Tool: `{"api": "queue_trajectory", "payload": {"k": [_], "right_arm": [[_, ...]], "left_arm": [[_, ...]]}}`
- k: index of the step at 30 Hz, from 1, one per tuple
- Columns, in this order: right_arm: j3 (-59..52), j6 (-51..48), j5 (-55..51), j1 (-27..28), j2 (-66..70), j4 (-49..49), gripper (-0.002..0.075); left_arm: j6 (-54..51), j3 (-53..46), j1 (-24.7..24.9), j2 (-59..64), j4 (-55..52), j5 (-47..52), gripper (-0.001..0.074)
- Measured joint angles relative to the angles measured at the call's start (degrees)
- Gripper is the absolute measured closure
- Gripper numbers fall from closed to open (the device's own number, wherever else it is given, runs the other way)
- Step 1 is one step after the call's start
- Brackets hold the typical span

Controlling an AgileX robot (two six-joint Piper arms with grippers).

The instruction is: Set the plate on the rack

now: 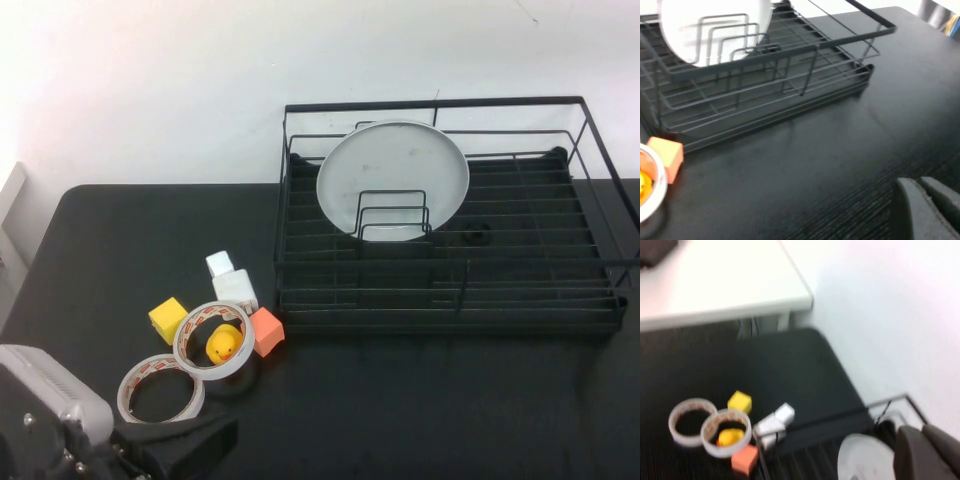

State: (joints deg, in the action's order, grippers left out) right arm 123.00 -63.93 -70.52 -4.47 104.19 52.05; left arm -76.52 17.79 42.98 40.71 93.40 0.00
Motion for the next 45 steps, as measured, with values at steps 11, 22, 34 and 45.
{"api": "queue_trajectory", "payload": {"k": [11, 22, 34, 45], "right_arm": [[0.0, 0.5, 0.0, 0.0, -12.1, 1.7, 0.0717], [-4.3, 2.7, 0.0, 0.0, -19.7, 0.5, 0.0717], [-39.7, -9.2, 10.4, 0.0, -44.5, 6.9, 0.0717], [-64.8, -11.2, 22.9, 0.0, -68.9, 9.2, 0.0717]], "left_arm": [[-3.4, -3.8, 0.0, -8.7, 0.3, -1.2, 0.0736], [-3.7, -7.5, 0.0, -29.1, 5.5, -11.7, 0.0736], [-3.8, -7.5, 0.0, -32.4, 6.8, -14.0, 0.0736], [-3.5, -7.5, 0.0, -32.4, 6.8, -14.0, 0.0736]]}}
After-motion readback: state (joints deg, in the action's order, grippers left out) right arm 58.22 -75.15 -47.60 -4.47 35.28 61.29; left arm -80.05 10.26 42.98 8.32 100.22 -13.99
